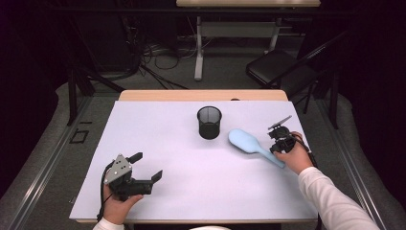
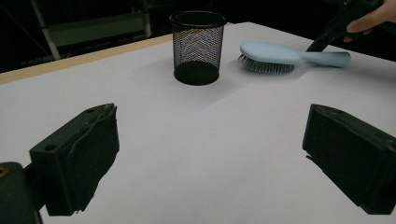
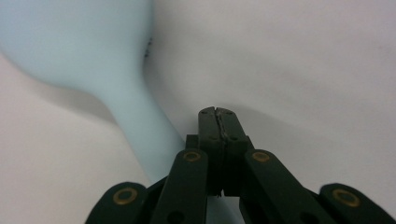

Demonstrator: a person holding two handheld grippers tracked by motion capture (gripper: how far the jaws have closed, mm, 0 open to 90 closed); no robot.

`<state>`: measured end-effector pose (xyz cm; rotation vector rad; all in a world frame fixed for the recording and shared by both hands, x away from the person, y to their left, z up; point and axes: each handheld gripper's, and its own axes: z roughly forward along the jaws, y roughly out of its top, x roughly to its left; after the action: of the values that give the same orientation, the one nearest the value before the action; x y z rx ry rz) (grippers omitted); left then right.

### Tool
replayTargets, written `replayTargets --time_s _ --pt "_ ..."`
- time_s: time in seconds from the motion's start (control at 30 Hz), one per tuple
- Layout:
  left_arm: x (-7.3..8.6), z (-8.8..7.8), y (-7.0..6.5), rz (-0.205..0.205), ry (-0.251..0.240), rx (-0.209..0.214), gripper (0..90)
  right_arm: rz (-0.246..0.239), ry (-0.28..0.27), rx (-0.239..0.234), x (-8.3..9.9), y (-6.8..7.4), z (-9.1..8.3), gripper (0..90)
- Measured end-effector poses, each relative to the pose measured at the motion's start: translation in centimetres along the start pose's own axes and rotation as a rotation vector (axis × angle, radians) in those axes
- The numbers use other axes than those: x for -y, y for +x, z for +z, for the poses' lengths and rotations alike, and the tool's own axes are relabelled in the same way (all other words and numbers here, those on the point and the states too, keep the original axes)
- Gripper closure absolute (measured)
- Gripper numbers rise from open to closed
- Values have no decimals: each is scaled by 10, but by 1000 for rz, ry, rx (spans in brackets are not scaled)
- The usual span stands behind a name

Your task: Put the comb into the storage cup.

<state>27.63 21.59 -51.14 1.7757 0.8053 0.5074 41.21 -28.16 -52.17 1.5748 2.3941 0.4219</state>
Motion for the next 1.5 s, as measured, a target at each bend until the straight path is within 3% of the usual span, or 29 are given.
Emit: replayTargets --time_s 0.2,0.37,0.43,0.47,0.5,0.53,0.7,0.83,1.23,1.5 --pt "0 0 0 -1 0 -3 40 -17 -22 -33 12 10 -4 894" --pt "0 0 0 1 2 -1 40 -33 -5 -45 18 20 -9 885" --pt "0 0 0 1 3 -2 40 -43 -20 -54 19 21 -10 881" --pt "0 0 0 0 3 -2 40 -47 18 -39 18 22 -12 881" --pt "0 0 0 0 4 -3 40 -47 13 -40 18 22 -12 881" --pt "0 0 0 0 3 -3 40 -38 -53 -67 19 21 -8 879" --pt "0 0 0 -2 1 -4 40 -43 -13 -52 15 21 -11 860" --pt "0 0 0 -2 0 -4 40 -44 -34 -52 12 20 -13 844" --pt "0 0 0 -1 3 -3 40 -28 -70 -64 3 18 -31 703" --pt "0 0 0 -1 5 -2 40 -23 -73 -81 -2 16 -34 493"
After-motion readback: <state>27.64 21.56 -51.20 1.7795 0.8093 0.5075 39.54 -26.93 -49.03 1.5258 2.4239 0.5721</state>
